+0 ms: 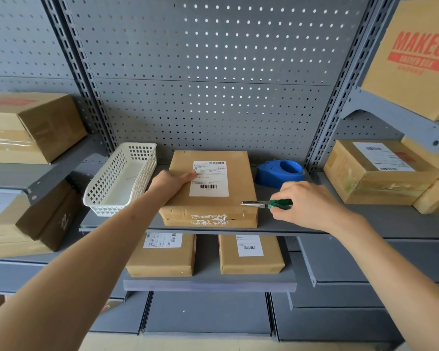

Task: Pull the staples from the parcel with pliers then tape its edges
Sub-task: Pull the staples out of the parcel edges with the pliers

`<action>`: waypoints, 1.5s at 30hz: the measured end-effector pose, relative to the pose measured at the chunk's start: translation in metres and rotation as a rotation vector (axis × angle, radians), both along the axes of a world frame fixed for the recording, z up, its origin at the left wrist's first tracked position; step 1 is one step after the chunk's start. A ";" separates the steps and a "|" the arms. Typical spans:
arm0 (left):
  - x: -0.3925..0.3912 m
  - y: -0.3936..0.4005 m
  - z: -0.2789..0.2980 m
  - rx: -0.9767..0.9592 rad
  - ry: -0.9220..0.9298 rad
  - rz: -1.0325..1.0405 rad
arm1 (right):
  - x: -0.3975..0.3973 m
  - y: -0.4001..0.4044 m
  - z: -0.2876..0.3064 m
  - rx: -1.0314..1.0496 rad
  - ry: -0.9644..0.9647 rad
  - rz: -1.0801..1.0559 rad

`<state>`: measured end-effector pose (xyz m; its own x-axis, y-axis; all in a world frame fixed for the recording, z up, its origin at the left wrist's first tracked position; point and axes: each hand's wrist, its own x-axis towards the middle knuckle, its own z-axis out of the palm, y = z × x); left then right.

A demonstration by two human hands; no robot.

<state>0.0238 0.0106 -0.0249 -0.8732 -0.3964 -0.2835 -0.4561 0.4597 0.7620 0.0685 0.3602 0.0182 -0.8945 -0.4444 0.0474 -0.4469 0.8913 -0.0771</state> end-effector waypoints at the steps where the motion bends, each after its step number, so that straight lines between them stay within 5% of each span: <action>1: 0.000 0.000 0.000 -0.004 -0.001 -0.001 | -0.001 0.000 -0.002 -0.008 -0.008 -0.007; 17: -0.001 -0.002 -0.001 -0.014 -0.007 -0.005 | 0.000 0.005 -0.025 -0.266 -0.062 -0.061; 45: -0.007 -0.006 -0.006 0.013 -0.019 -0.002 | -0.017 0.001 -0.023 -0.424 -0.075 -0.056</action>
